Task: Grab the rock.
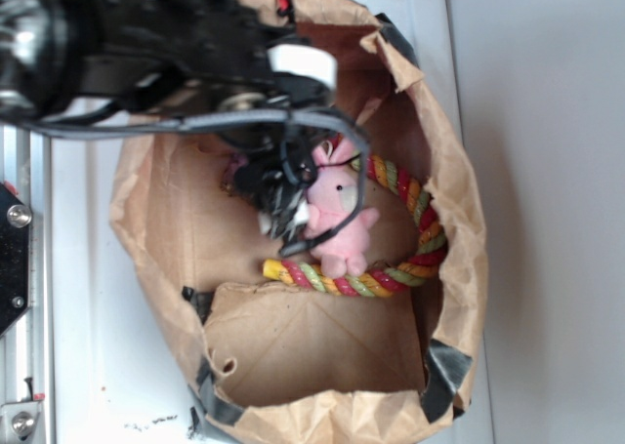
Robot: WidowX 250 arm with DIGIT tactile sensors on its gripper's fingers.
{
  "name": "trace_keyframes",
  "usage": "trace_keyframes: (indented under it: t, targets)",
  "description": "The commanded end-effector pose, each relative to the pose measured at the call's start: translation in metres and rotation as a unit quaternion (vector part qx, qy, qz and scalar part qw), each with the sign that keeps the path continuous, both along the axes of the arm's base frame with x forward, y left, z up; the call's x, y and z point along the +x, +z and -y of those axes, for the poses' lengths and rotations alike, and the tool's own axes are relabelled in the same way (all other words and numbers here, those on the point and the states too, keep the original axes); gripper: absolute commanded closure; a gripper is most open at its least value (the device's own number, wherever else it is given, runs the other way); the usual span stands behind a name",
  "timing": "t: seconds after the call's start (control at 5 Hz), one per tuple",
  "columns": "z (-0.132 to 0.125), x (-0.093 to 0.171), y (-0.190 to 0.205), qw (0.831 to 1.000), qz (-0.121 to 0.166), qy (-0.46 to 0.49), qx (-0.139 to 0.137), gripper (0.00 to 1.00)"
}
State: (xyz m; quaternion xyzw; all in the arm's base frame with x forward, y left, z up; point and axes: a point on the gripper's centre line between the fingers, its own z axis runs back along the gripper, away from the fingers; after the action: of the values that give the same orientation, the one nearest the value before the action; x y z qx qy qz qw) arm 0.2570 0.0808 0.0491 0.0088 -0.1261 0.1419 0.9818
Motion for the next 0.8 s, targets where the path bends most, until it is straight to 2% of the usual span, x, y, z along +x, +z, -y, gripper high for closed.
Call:
trace_keyframes:
  t: [0.0,0.6]
  targets:
    - [-0.007,-0.009,0.011,0.999,0.041,0.001,0.021,0.00]
    - [0.006,-0.011,0.010,0.999,0.039,0.012,0.032,0.00]
